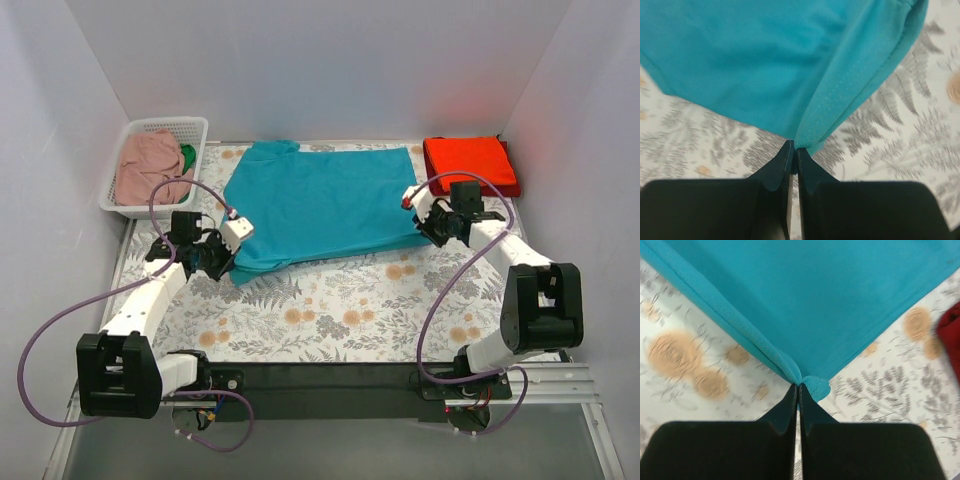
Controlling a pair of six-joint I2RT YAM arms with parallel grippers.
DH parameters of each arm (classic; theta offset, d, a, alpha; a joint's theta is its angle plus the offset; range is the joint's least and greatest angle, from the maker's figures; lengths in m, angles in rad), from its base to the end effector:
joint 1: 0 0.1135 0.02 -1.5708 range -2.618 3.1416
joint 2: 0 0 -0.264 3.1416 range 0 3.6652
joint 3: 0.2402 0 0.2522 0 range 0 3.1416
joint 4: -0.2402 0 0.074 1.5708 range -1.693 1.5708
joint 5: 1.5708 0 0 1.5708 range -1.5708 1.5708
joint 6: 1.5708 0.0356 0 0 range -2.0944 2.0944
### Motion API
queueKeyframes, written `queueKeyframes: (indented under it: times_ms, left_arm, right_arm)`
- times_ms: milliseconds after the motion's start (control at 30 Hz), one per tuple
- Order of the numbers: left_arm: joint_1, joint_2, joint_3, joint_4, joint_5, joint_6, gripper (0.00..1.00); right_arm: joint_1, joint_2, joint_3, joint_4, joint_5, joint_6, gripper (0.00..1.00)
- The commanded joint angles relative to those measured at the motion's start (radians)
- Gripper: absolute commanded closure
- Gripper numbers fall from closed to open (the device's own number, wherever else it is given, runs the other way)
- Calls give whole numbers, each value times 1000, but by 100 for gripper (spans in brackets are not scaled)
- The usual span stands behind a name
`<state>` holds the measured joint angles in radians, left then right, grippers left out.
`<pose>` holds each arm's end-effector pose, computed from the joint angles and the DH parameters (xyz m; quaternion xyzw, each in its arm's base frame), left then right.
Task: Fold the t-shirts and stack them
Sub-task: Flatten the tshirt out
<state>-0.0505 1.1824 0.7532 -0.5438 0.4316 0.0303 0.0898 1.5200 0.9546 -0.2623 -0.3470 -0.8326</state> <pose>0.2265 -0.0264 0.2226 0.1007 0.9302 -0.2075 0.2856 0.3159 0.0406 0.2174 -0.4646 0.7940 0.0201 0.3916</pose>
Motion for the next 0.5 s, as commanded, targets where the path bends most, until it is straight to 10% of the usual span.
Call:
queueKeyframes:
  times_ms: [0, 367, 467]
  left_arm:
    - [-2, -39, -20, -301, 56, 193, 100]
    - [-15, -242, -97, -617, 105, 448, 95]
    - [-23, -271, -74, -724, 165, 517, 62]
  right_arm:
    - [-1, -72, -57, -153, -7, -103, 99]
    - [11, -291, -290, -313, 38, -296, 99]
    - [19, -316, -307, -375, 54, -338, 97]
